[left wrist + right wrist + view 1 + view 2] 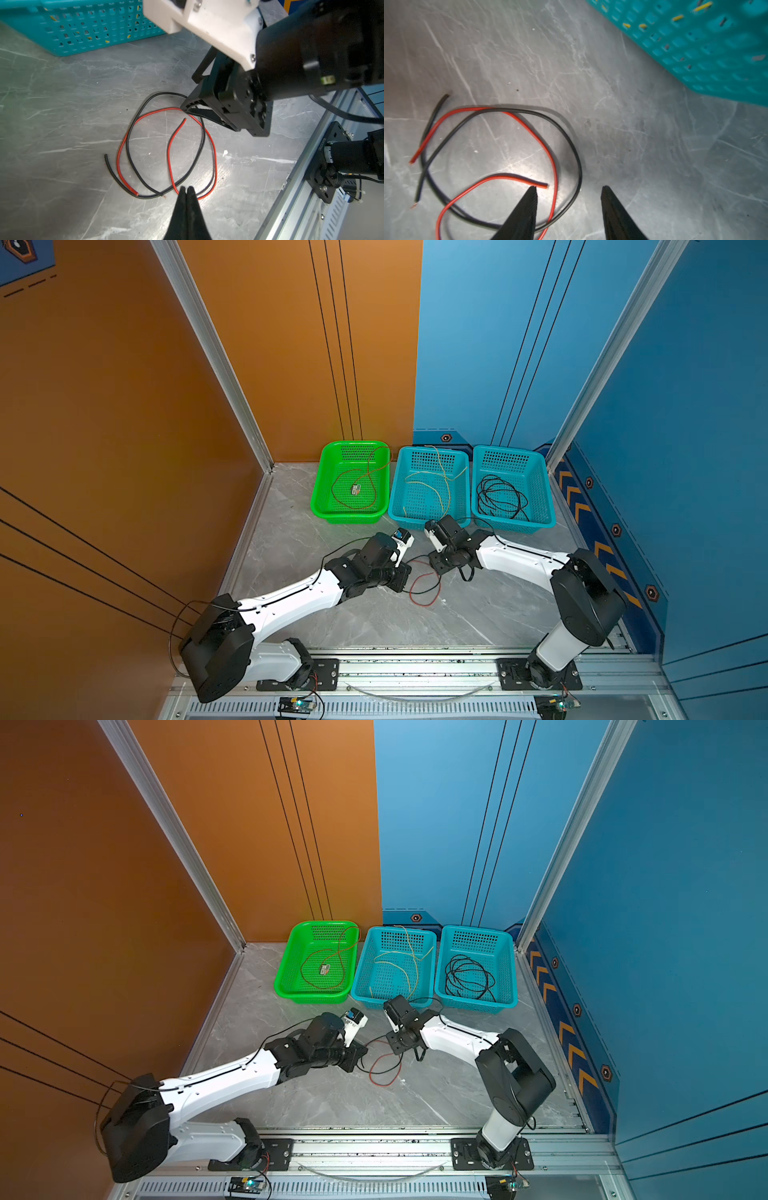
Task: Untangle and sort cables by color
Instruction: Untie the cable.
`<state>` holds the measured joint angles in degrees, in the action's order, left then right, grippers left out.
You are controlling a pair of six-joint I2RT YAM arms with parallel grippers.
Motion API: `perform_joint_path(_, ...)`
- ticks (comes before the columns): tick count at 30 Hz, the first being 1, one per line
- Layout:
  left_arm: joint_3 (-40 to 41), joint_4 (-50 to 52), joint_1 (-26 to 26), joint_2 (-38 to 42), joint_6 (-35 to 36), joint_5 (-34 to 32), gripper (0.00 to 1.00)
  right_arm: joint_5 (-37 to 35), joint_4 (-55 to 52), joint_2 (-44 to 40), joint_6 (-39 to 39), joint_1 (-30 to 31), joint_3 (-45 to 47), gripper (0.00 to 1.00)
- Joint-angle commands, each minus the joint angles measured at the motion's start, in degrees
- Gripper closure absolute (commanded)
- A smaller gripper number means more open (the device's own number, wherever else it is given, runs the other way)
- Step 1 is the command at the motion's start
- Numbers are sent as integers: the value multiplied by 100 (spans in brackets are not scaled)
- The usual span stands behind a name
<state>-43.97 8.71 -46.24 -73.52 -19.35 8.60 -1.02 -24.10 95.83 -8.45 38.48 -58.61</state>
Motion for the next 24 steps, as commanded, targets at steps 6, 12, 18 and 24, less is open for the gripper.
perform_joint_path(6, 203, 12, 120, 435, -110, 230, 100, 145, 193, 337, 336, -191, -160, 53)
perform_joint_path(12, 295, -60, 246, 534, -126, 324, 97, 295, 309, 521, 339, -133, -160, 54)
perform_joint_path(18, 342, -130, 343, 549, -77, 340, 81, 132, 259, 801, 332, -95, -250, 56)
perform_joint_path(24, 441, -357, 438, 583, -121, 360, 68, 106, 204, 975, 339, -97, -316, 66)
